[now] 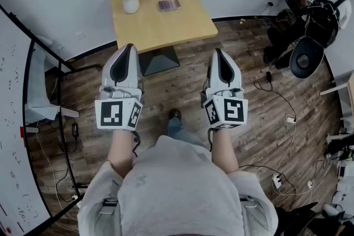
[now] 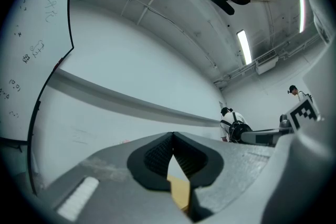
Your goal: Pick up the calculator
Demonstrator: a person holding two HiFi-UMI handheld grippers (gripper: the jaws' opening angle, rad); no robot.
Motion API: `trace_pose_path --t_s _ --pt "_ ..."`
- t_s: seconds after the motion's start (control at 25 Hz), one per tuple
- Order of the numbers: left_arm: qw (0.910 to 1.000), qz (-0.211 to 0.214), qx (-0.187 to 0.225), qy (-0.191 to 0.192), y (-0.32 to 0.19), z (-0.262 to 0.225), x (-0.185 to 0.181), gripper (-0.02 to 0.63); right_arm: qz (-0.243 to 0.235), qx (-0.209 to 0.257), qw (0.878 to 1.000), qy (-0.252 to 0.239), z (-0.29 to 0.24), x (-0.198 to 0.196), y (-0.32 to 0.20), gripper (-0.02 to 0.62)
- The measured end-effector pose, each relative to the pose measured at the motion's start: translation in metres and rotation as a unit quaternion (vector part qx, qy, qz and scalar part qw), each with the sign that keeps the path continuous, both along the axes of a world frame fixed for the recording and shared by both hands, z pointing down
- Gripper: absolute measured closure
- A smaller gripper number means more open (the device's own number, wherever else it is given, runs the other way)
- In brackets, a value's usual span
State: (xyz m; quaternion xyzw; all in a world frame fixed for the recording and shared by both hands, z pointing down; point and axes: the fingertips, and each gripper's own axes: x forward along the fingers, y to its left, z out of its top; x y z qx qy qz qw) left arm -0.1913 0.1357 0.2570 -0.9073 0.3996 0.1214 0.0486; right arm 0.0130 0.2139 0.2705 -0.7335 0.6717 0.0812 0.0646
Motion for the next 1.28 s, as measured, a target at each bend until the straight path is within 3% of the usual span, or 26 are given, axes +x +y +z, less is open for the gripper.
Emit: trace_pose_path --t_s 0.68,1.28 --pt "0.9997 -0.024 0.001 0.001 -0.100 -0.009 0.064 0.600 -0.027 0.007 1.000 -0.004 -0.011 0.068 -0.112 0.595" --pt "0.9988 -0.048 0.008 0.000 -0.139 -0.013 0.112 0.600 -0.054 0.013 0.998 -0.015 -0.011 0.119 -0.159 0.595"
